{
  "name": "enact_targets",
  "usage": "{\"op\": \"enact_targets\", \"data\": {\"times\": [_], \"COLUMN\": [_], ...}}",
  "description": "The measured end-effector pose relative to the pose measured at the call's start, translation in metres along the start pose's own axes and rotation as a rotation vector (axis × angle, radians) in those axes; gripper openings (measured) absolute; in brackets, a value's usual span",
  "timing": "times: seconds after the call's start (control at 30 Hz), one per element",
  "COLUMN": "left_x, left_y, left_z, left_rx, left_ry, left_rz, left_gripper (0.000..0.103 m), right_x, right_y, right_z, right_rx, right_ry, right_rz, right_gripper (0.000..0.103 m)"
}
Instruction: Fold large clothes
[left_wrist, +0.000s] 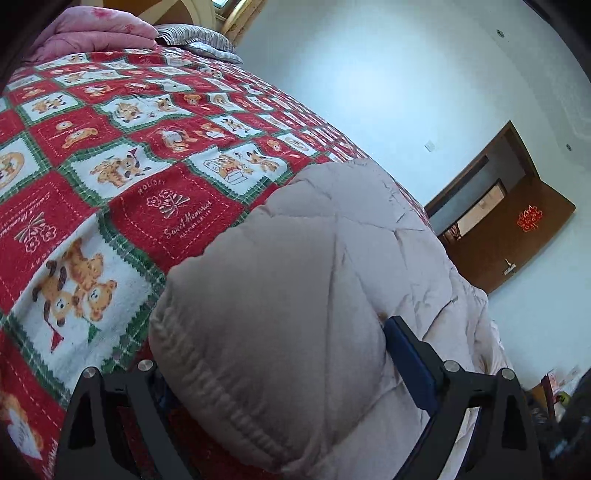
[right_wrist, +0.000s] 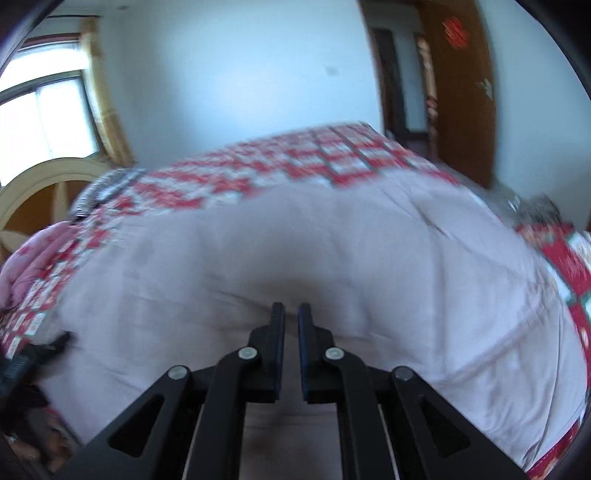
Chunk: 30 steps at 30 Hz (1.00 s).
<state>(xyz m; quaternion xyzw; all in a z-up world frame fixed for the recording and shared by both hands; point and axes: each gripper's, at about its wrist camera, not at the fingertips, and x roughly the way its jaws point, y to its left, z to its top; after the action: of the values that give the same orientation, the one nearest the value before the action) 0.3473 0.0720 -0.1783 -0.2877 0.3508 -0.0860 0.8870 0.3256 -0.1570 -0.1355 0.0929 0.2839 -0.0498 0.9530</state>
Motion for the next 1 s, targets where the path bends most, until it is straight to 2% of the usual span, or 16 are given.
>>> {"op": "enact_targets", "data": {"times": [0.07,0.1,0.17,0.2,0.23,0.33,0.43,0.47,0.5,0.6,0.83,0.93,1.0], "left_x": [0.0,0.001,0.002,0.004,0.006,0.014,0.017,0.016,0.014,0.006,-0.03,-0.053,-0.076], "left_y": [-0.001,0.0,0.001,0.001,0.001,-0.004,-0.008,-0.008,-0.01,-0.02,-0.036,-0.05,-0.06], "left_z": [-0.001,-0.001,0.001,0.002,0.003,0.006,0.008,0.01,0.012,0.019,0.028,0.031,0.035], "left_rx": [-0.002,-0.004,-0.015,-0.019,-0.018,0.003,-0.007,-0.01,-0.007,0.034,0.063,0.145,0.221], "left_ry": [-0.007,-0.009,-0.009,-0.012,-0.015,-0.03,-0.046,-0.051,-0.052,-0.045,-0.052,-0.068,-0.096], "left_rz": [0.002,-0.001,-0.01,-0.017,-0.023,-0.039,-0.1,-0.125,-0.158,-0.252,-0.393,-0.428,-0.443], "left_gripper": [0.094,0.094,0.094,0.094,0.094,0.094,0.092,0.076,0.054,0.034,0.024,0.024,0.024], "right_x": [0.007,0.015,0.052,0.063,0.066,0.069,0.07,0.071,0.071,0.071,0.07,0.068,0.067], "right_y": [0.022,0.029,0.034,0.033,0.031,0.022,0.015,0.014,0.014,0.01,0.002,0.012,0.029], "right_z": [0.0,-0.003,-0.019,-0.028,-0.034,-0.032,-0.033,-0.033,-0.034,-0.034,-0.04,-0.044,-0.05], "right_rx": [-0.032,-0.043,-0.054,-0.054,-0.058,-0.021,0.004,0.005,0.007,0.047,0.267,0.319,0.35], "right_ry": [0.007,0.025,0.149,0.165,0.145,0.167,0.171,0.173,0.176,0.198,0.277,0.317,0.347], "right_rz": [0.049,0.047,0.004,0.011,0.016,0.048,0.07,0.071,0.071,0.089,0.227,0.268,0.334], "right_gripper": [0.009,0.008,0.008,0.008,0.008,0.008,0.007,0.007,0.007,0.008,0.008,0.008,0.008]}}
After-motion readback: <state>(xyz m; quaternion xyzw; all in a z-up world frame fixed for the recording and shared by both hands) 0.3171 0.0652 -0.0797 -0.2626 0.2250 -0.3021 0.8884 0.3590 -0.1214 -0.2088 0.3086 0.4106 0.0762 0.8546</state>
